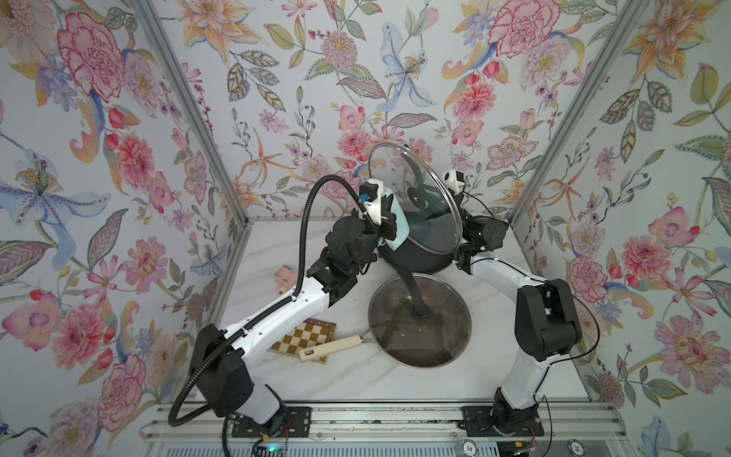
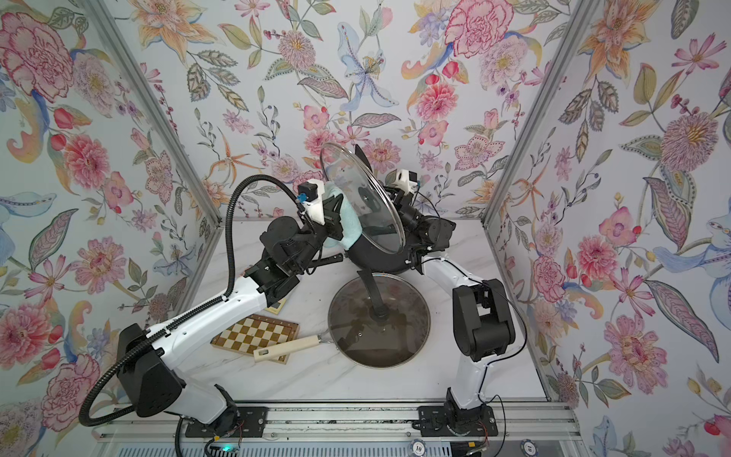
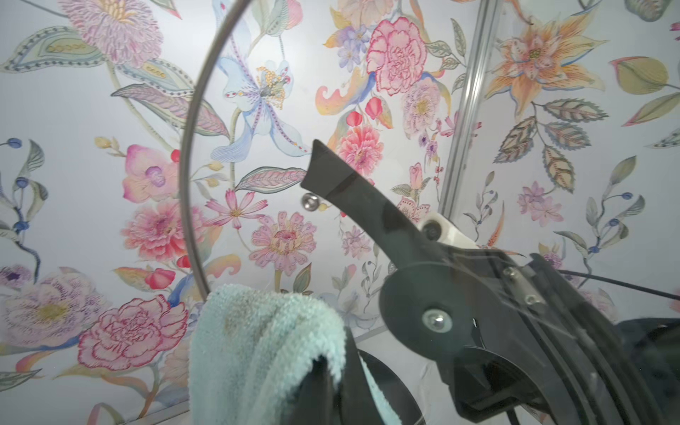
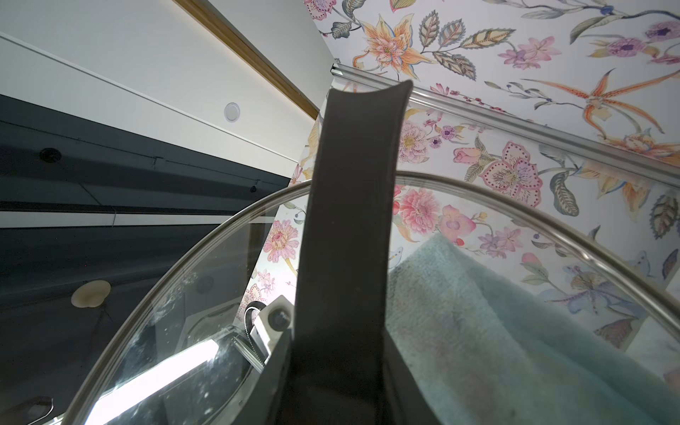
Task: Wipe the pot lid with a cloth
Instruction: Wipe the pot lid.
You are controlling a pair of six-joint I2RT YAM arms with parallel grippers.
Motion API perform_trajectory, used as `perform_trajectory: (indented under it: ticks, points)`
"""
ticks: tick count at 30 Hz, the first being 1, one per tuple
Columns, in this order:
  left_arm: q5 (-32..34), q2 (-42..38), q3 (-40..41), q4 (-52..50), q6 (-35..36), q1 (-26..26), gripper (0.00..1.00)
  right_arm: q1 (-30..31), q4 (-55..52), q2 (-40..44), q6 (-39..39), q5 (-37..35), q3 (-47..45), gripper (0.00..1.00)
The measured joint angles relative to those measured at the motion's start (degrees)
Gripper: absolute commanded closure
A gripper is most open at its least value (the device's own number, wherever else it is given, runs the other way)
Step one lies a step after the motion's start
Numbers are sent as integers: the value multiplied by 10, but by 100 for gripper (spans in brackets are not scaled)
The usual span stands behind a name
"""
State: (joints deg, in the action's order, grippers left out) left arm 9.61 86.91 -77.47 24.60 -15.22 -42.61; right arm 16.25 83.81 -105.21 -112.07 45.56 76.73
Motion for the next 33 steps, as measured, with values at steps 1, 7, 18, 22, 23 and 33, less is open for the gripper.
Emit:
perform_trajectory:
  ticks: [1,7,18,22,23,33]
  points:
    - [5,-4,8,-3,-4,7,100,-5,0,1,2,3,0,100]
    - [60,-44,29,-49,5,28,100,-44,-129,80,115,11,-36,100]
    - [78,-183,-24,-98,43,31,100,86,-664,367,769,-419,-81,100]
    - [28,-160,-66,-142,39,21,100,114,-636,352,861,-568,-122,100]
    - [11,-148,-77,-155,39,15,100,118,-630,337,878,-601,-124,100]
    - [-111,-6,-101,-210,10,-61,100,160,-627,259,958,-707,-106,100]
